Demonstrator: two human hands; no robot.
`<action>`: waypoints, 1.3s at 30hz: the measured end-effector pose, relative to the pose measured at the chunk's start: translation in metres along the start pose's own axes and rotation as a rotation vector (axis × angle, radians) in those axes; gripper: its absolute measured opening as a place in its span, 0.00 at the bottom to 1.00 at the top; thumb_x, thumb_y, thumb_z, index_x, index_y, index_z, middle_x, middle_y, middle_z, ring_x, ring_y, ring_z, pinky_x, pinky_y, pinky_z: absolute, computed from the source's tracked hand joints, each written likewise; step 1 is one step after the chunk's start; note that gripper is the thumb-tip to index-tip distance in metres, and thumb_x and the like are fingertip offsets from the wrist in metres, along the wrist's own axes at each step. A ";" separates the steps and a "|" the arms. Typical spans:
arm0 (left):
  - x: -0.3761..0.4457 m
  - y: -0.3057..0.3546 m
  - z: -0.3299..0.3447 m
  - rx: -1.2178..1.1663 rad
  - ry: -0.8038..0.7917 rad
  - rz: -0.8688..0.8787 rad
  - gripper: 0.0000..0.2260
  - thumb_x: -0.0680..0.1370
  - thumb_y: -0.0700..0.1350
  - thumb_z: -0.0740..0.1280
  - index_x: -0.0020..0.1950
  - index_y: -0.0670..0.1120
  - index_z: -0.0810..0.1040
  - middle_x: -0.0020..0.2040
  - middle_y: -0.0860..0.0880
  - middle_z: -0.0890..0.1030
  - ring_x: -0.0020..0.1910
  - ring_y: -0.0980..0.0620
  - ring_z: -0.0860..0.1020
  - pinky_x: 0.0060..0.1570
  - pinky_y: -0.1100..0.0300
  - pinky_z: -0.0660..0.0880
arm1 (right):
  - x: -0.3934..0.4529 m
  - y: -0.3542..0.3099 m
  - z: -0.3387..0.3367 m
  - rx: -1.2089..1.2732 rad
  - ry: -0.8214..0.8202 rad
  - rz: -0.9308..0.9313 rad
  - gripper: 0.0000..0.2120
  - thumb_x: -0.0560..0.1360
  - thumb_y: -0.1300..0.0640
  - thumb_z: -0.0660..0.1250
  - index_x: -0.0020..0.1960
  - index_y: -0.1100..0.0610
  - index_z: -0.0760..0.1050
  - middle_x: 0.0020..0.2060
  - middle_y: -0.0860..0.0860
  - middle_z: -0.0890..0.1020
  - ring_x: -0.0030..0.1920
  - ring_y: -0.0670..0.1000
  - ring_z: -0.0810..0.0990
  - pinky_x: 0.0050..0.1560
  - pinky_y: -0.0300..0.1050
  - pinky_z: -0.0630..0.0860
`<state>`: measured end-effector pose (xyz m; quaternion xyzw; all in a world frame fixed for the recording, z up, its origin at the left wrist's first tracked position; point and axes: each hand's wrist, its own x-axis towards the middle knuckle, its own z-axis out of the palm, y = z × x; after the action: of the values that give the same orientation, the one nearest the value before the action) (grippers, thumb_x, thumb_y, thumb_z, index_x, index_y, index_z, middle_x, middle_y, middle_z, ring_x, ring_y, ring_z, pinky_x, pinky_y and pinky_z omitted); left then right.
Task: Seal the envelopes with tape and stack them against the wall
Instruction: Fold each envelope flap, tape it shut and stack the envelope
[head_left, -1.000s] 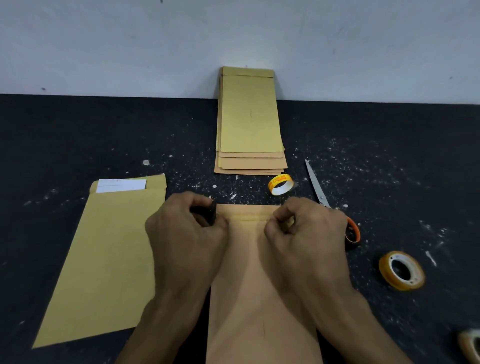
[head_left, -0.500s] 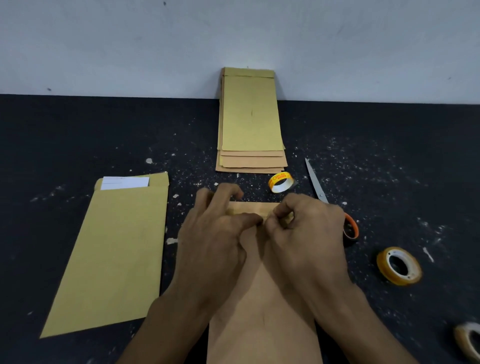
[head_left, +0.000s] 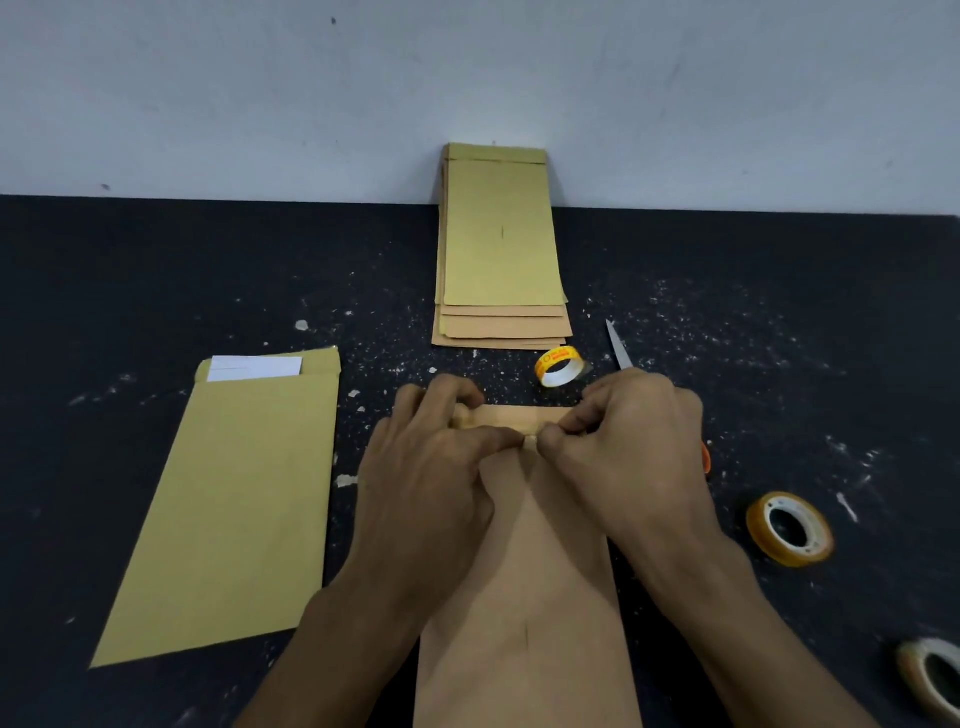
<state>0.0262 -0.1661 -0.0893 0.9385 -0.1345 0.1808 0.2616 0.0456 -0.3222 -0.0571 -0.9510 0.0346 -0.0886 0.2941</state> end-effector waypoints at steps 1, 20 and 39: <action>0.000 0.000 0.000 -0.001 0.002 -0.001 0.21 0.67 0.37 0.60 0.51 0.53 0.87 0.52 0.50 0.78 0.45 0.48 0.73 0.35 0.52 0.74 | 0.000 0.000 -0.001 0.008 -0.006 0.010 0.07 0.68 0.55 0.76 0.33 0.56 0.84 0.35 0.49 0.82 0.41 0.47 0.78 0.43 0.19 0.63; 0.001 -0.004 0.000 -0.050 0.014 -0.104 0.17 0.73 0.31 0.66 0.56 0.46 0.85 0.56 0.50 0.80 0.52 0.53 0.72 0.49 0.66 0.67 | -0.010 0.005 -0.002 0.264 0.063 0.137 0.16 0.69 0.64 0.74 0.54 0.52 0.77 0.39 0.52 0.83 0.38 0.54 0.84 0.47 0.49 0.83; 0.063 0.000 -0.048 -0.029 -0.634 -0.223 0.06 0.73 0.43 0.76 0.45 0.50 0.80 0.57 0.52 0.70 0.59 0.54 0.67 0.54 0.63 0.66 | -0.012 0.005 -0.007 0.185 -0.026 -0.028 0.16 0.72 0.64 0.73 0.58 0.52 0.78 0.43 0.41 0.77 0.41 0.38 0.75 0.39 0.23 0.70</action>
<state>0.0701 -0.1506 -0.0251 0.9531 -0.1084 -0.1518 0.2382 0.0320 -0.3286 -0.0566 -0.9213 0.0093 -0.0829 0.3799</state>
